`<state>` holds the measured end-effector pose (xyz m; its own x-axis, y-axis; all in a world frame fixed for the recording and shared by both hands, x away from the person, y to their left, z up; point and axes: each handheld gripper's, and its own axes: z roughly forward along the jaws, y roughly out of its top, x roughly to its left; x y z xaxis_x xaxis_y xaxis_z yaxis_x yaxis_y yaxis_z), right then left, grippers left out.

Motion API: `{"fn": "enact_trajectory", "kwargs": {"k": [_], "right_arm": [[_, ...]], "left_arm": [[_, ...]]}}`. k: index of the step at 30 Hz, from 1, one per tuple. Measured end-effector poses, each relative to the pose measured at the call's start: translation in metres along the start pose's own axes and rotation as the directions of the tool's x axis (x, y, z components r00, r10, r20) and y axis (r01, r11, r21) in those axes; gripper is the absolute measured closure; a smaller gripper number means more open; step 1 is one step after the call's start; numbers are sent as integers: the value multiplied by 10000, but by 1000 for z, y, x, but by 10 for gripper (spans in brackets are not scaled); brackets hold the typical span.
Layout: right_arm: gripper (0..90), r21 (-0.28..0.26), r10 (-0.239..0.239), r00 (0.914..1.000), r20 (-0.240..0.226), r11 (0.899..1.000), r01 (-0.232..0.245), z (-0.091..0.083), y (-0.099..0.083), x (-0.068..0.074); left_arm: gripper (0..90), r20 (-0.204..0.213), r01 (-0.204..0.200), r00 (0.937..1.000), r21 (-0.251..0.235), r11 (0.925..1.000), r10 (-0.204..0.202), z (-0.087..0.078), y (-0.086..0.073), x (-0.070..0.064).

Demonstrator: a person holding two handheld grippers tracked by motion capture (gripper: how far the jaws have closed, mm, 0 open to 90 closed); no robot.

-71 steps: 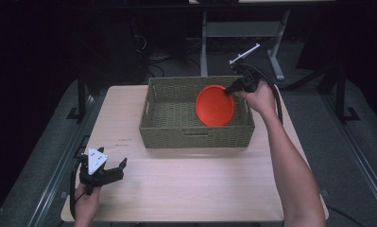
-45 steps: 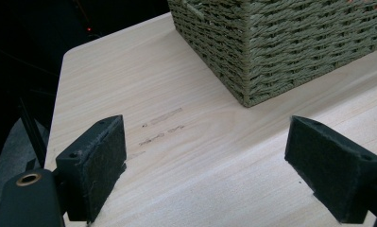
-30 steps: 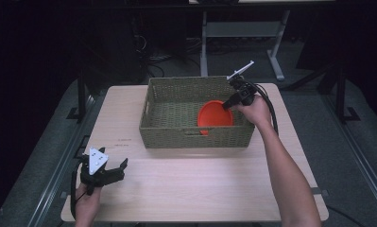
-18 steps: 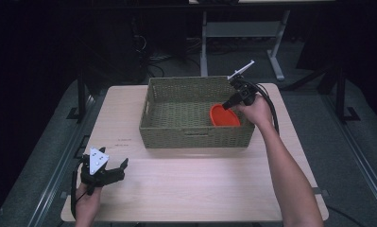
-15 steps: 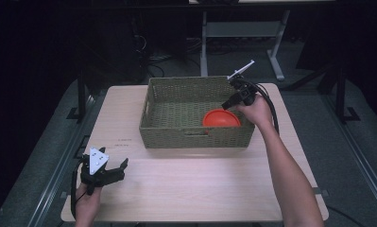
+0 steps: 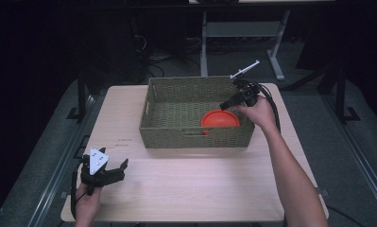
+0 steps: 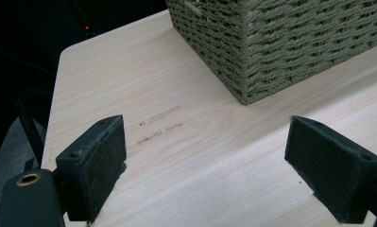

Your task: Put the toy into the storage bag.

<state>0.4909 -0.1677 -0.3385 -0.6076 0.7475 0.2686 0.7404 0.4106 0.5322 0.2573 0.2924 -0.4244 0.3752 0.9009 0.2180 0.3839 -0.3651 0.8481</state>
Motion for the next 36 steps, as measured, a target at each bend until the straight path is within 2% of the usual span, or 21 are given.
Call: {"fn": "enact_trajectory", "kwargs": {"k": [4, 6, 12, 19, 29, 36], "right_arm": [[387, -211, 87, 9996, -265, 9997, -93, -3, -5, 0], [356, -150, 165, 9982, -572, 9997, -173, -6, -8, 2], [310, -453, 43, 9954, -962, 9989, -87, -14, -12, 7], [285, -634, -69, 9950, -999, 9980, 6, -26, -19, 15], [279, -795, -313, 9924, -1193, 9966, 219, -35, -30, 24], [275, -905, -359, 9905, -1327, 9956, 240, -38, -39, 25]], "left_arm": [[128, -14, 83, 10000, -86, 9999, -83, -2, 1, -1], [129, 42, 23, 10000, -96, 10000, -22, 0, 1, -2], [128, 38, 34, 10000, -116, 9999, -33, 0, 1, -2], [128, 34, -8, 10000, -87, 10000, 8, 0, 2, -3], [128, 21, -46, 10000, -117, 9999, 46, 0, 2, -3], [128, 18, -54, 10000, -107, 9999, 55, 0, 2, -3]]}}
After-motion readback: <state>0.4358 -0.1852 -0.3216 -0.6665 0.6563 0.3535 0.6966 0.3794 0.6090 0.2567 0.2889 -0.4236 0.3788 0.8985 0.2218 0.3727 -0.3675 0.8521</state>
